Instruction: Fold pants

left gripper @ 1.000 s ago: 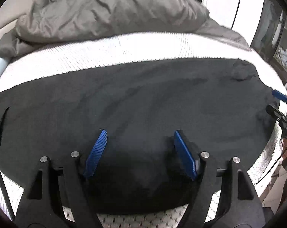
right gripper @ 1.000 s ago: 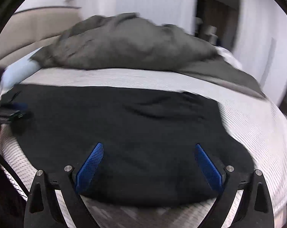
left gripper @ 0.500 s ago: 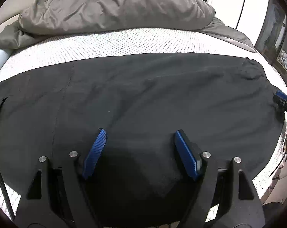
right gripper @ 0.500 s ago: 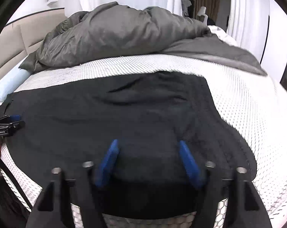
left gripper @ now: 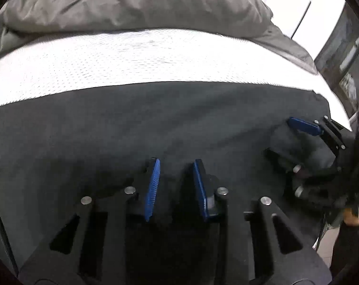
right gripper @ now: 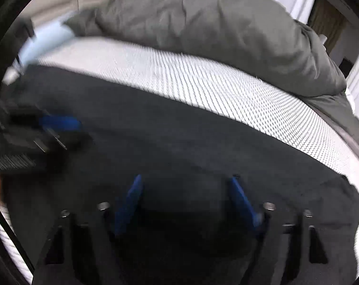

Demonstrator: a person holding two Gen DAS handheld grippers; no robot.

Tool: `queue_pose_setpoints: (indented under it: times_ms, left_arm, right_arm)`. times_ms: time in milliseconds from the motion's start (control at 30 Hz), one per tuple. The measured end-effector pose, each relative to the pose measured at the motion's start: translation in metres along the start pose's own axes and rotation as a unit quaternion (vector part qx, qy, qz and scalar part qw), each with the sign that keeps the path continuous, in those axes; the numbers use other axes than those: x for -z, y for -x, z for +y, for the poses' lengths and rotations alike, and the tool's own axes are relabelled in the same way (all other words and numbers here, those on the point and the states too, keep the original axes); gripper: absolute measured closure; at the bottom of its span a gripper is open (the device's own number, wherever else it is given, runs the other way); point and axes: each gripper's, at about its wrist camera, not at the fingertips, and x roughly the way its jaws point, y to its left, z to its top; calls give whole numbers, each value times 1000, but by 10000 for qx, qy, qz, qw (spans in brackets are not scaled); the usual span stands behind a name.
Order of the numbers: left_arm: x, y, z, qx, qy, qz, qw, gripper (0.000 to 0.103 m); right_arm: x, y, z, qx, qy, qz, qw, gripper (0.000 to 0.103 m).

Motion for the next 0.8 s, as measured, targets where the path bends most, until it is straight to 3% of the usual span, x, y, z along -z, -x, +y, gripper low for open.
queue_pose_setpoints:
  times_ms: [133,233,267,367,433,500,600,667,800]
  left_arm:
    - [11,23,60,-166,363,-194,9990,76]
    - [19,40,94,-492,553,-298,9968,76]
    - [21,45,106,-600,696,-347,9952,76]
    - [25,58,124,-533,1174,-376,9909,74]
    - [29,68,116,-780,1234,-353,9887,61]
    - [35,79,94,-829,1064,-400,9901,40]
    - [50,94,51,-713,591,-565,9941,28]
    - [57,94,13,-586,252,-596,9962,21]
    - [67,79,-55,-212,-312,-504,9980,20]
  right_arm:
    - [19,7,-57,507,-324,19,9982,28]
    - [50,10,-122,1459,-697,260,9865,26]
    - [61,14,-144,1524,-964,307,9831,22]
    - [91,33,-191,1272,-1942,207,9725,16]
    - [102,54,-203,862,-2448,-106,9657,15]
    - [115,81,-204,576,-2793,-460,9574,7]
    - [141,128,-195,136,-3132,-1063,9436,1]
    - [158,148,-193,-18,-3258,-1215,9376,1]
    - [197,157,-200,-425,-3791,-1157,9171,0]
